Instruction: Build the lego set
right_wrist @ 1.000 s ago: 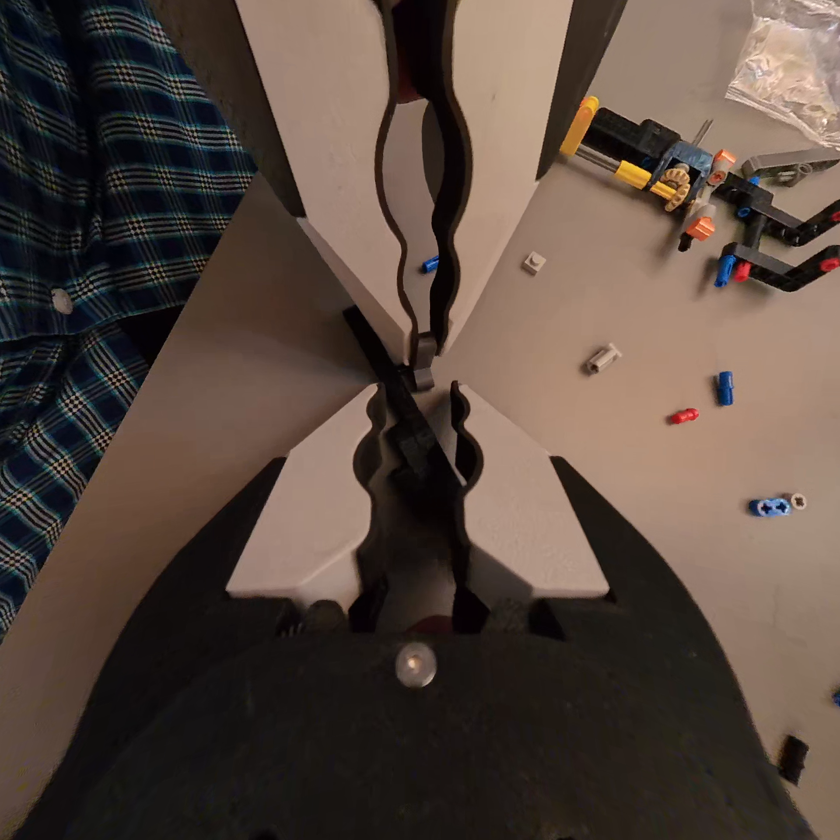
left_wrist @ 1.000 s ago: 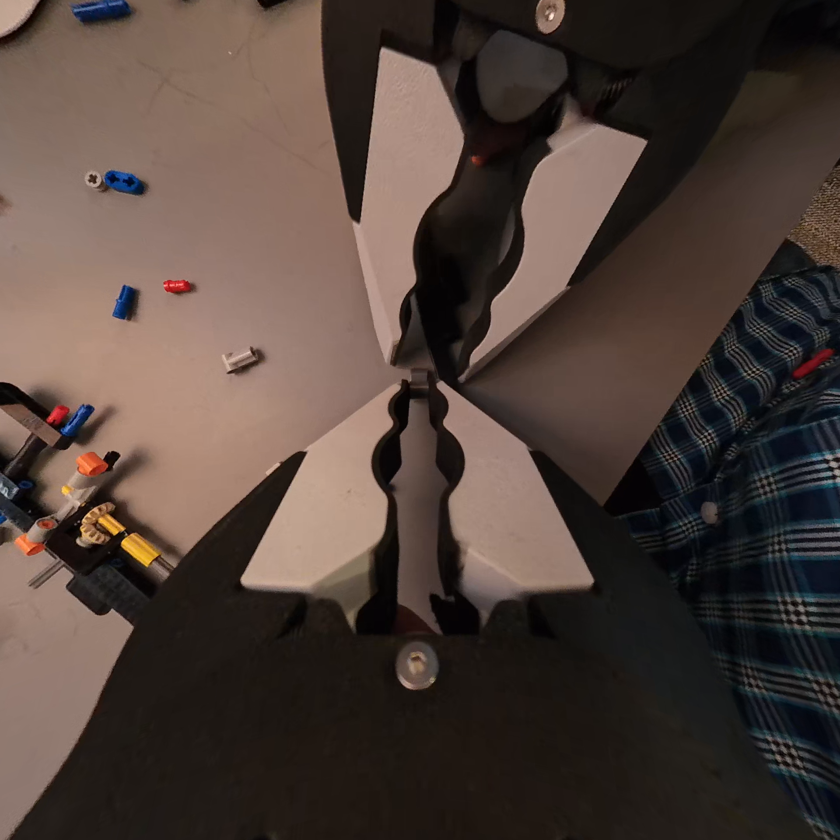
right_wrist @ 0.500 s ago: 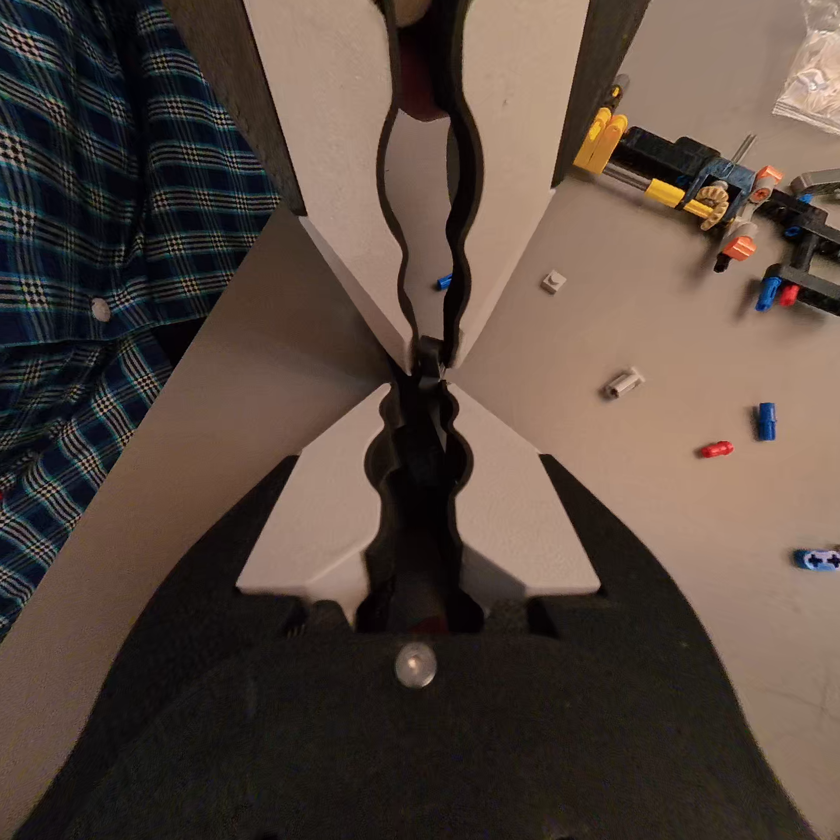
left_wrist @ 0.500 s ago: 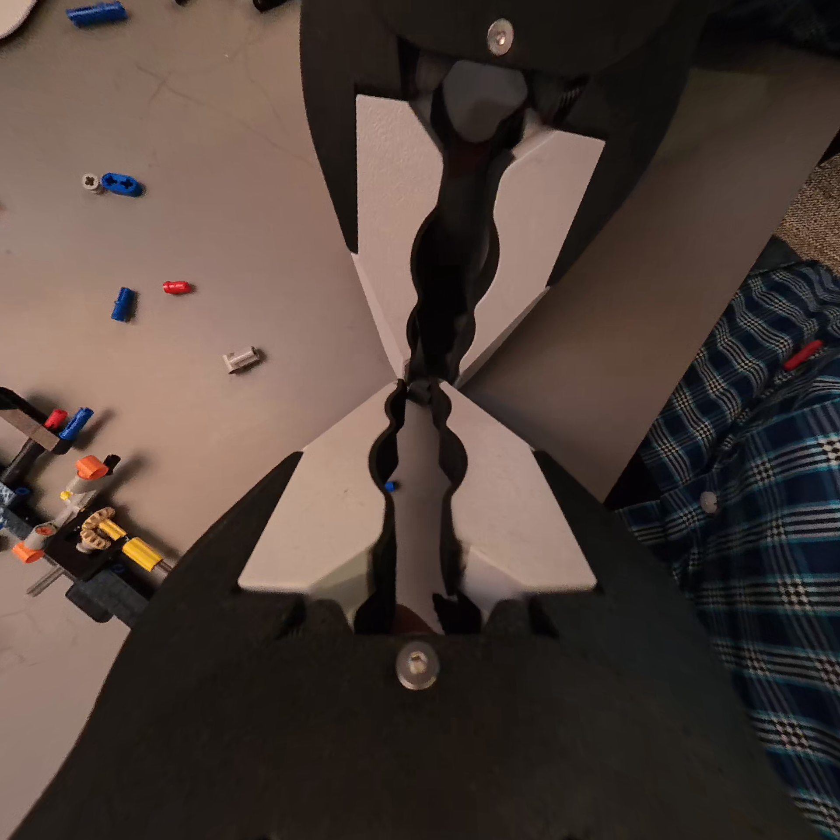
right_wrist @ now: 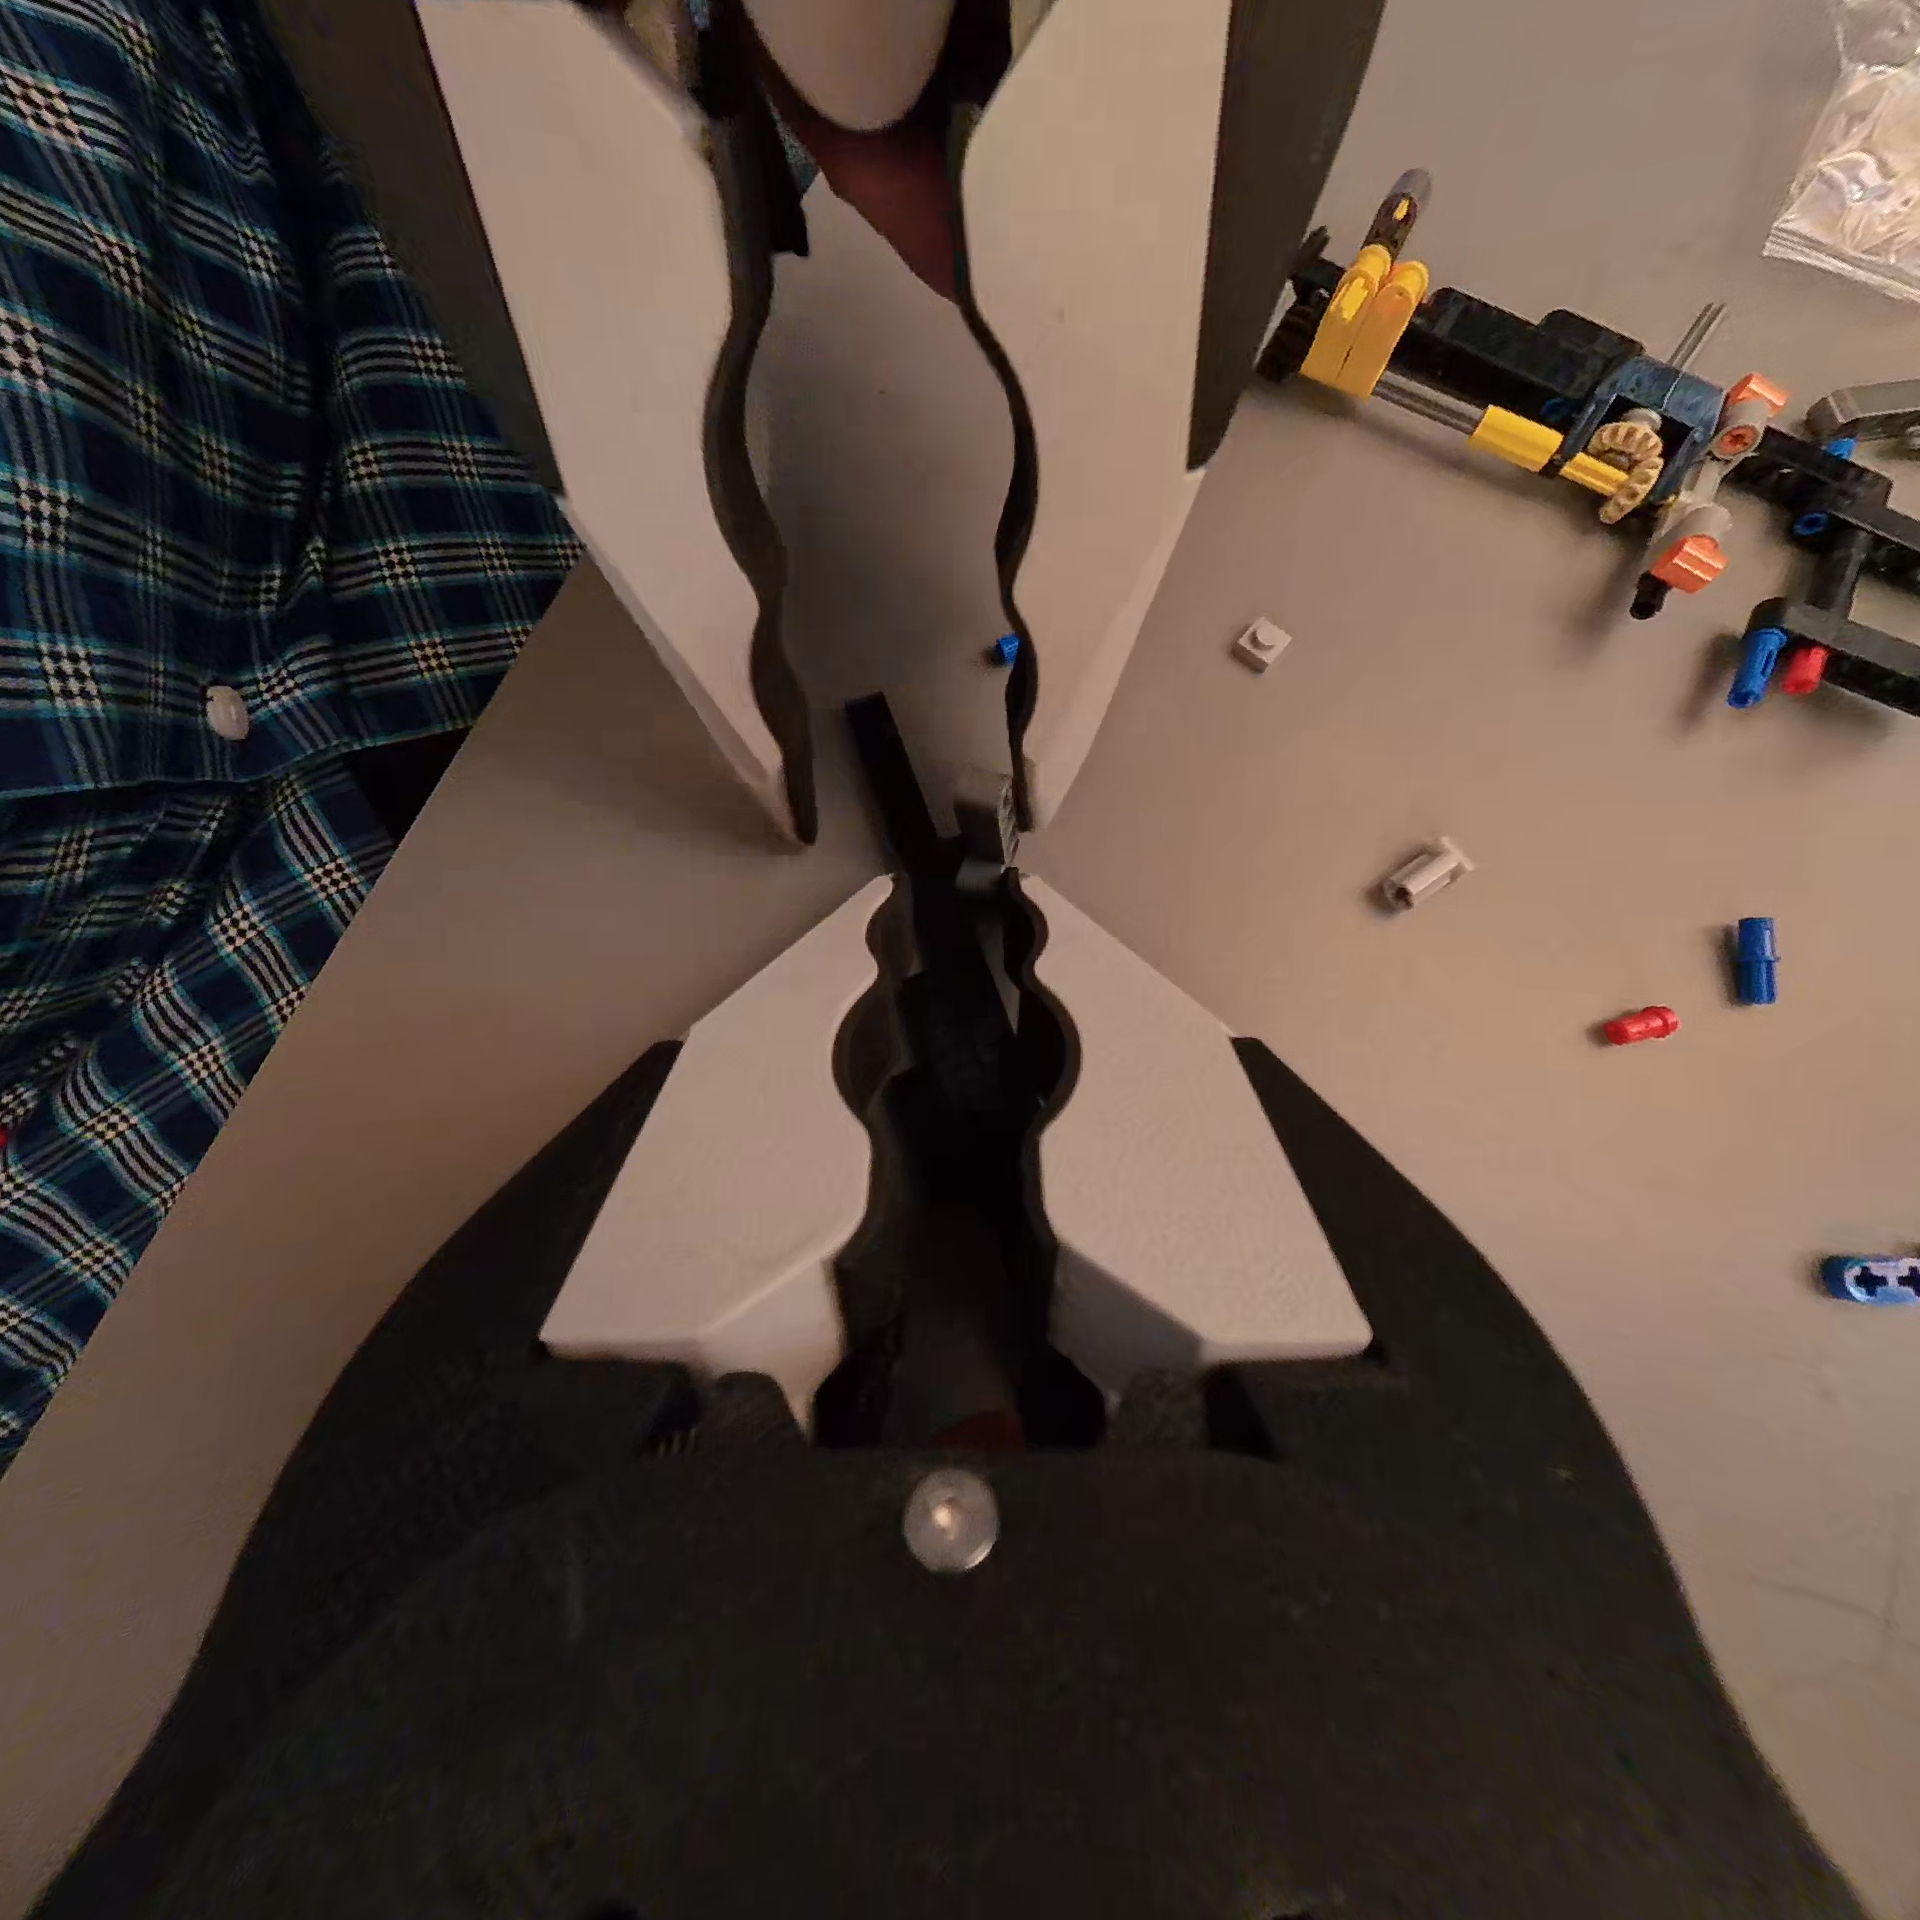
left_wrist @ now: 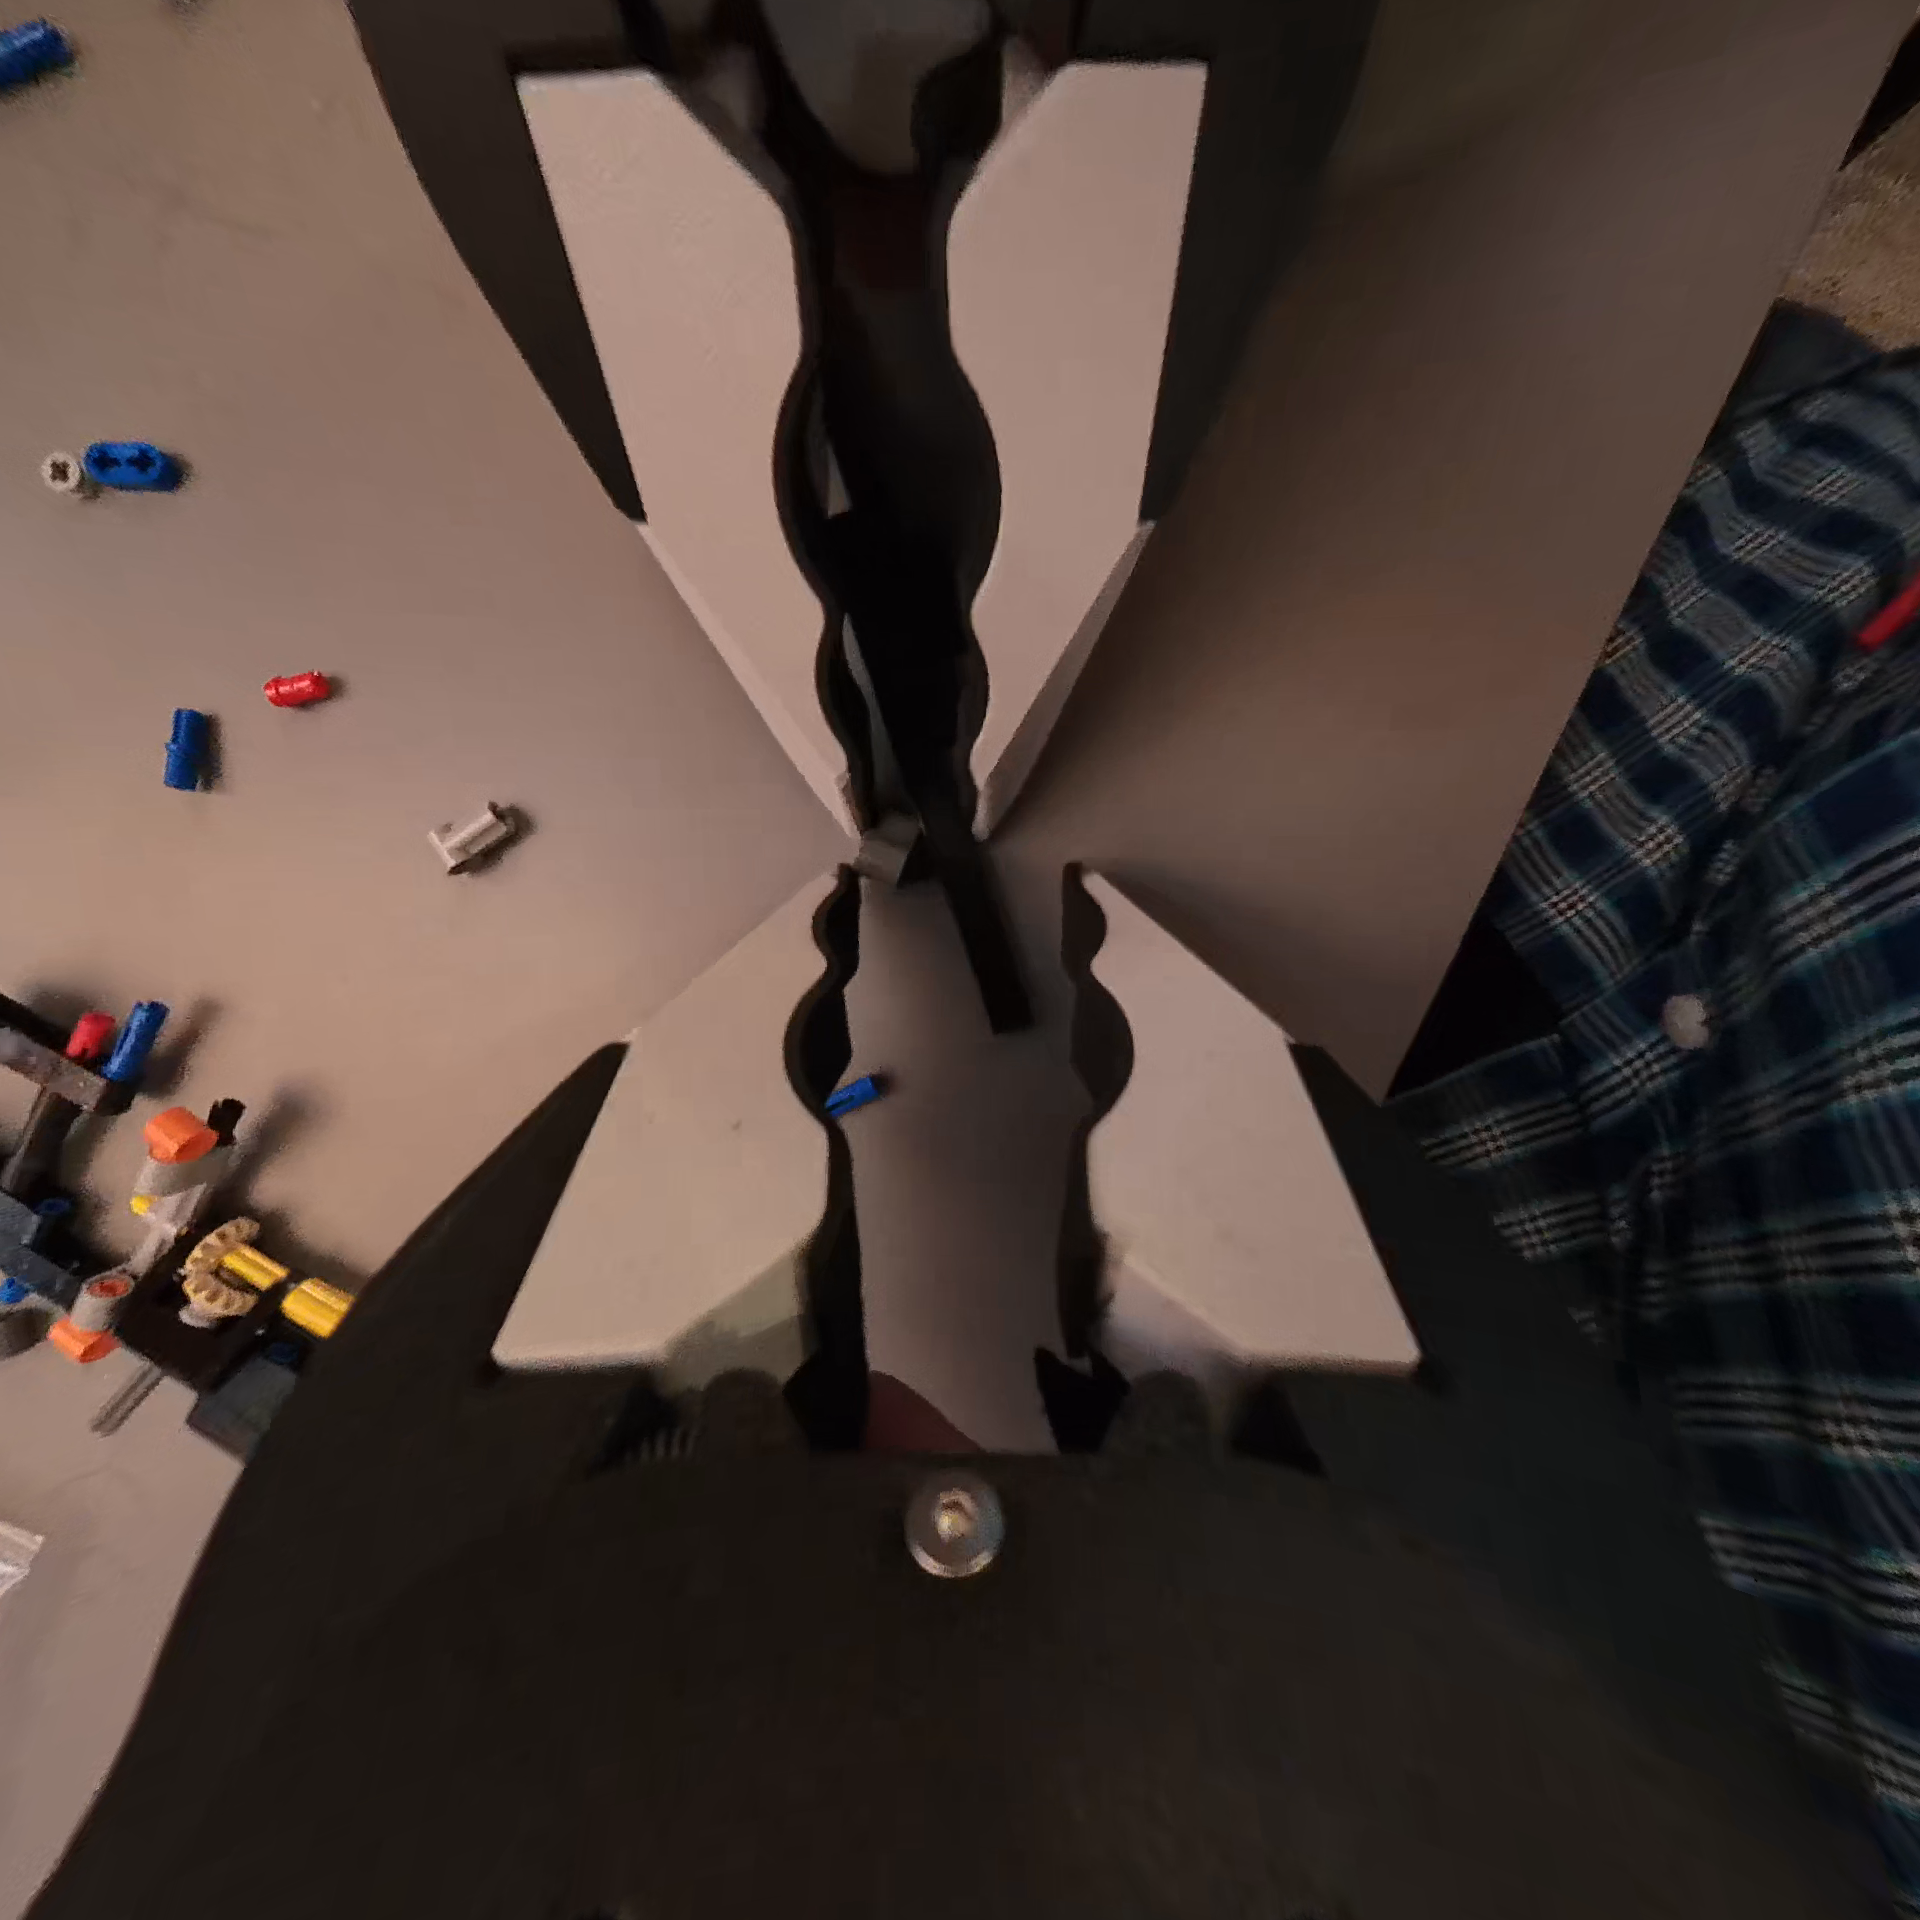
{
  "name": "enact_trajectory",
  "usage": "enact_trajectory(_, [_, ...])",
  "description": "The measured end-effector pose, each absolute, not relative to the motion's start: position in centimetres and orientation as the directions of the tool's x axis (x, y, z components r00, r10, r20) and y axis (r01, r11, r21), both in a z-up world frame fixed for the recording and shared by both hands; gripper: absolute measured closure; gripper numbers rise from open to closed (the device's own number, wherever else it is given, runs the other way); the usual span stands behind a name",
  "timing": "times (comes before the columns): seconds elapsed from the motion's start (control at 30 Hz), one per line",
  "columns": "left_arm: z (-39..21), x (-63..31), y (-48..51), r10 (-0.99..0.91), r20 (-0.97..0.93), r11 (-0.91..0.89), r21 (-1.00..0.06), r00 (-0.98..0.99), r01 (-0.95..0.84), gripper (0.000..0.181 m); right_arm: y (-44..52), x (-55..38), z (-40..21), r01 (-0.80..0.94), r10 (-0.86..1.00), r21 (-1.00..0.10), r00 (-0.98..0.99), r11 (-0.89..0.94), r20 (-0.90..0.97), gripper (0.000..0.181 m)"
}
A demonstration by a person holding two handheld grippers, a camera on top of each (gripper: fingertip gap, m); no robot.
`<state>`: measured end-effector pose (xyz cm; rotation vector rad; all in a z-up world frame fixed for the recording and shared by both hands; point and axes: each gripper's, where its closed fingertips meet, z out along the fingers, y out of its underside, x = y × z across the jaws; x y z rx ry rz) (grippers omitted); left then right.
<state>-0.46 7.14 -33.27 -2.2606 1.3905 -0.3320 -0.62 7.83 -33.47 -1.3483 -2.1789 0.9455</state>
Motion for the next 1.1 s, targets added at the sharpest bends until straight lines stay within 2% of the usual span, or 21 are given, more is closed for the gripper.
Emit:
enact_trajectory(0.13, [-33.57, -0.83, 7.48, -0.889, -0.093, -0.349, -0.496, 0.449, -0.795, 0.159, 7.80, -0.61, -33.46, 0.619, 0.894, -0.726, -0.448, 0.299, -0.014, 0.166])
enact_trajectory(0.23, [-33.58, -0.81, 7.32, -0.891, -0.102, -0.340, -0.496, 0.443, -0.799, 0.162, 7.77, -0.63, -33.45, 0.619, 0.893, -0.727, -0.449, 0.298, -0.017, 0.166])
enact_trajectory(0.6, [-33.52, -0.77, 7.32, -0.881, -0.106, -0.349, -0.510, 0.460, -0.786, 0.161, 7.84, -0.74, -33.46, 0.623, 0.892, -0.724, -0.451, 0.294, -0.026, 0.165])
enact_trajectory(0.87, [-33.39, -0.76, 7.63, -0.904, -0.127, -0.295, -0.506, 0.408, -0.810, 0.141, 7.87, -0.73, -33.46, 0.628, 0.891, -0.725, -0.452, 0.283, -0.044, 0.166])
enact_trajectory(1.1, [-33.50, -0.51, 7.78, -0.915, -0.121, -0.273, -0.513, 0.384, -0.814, 0.158, 7.91, -0.76, -33.49, 0.627, 0.891, -0.726, -0.451, 0.283, -0.043, 0.165])
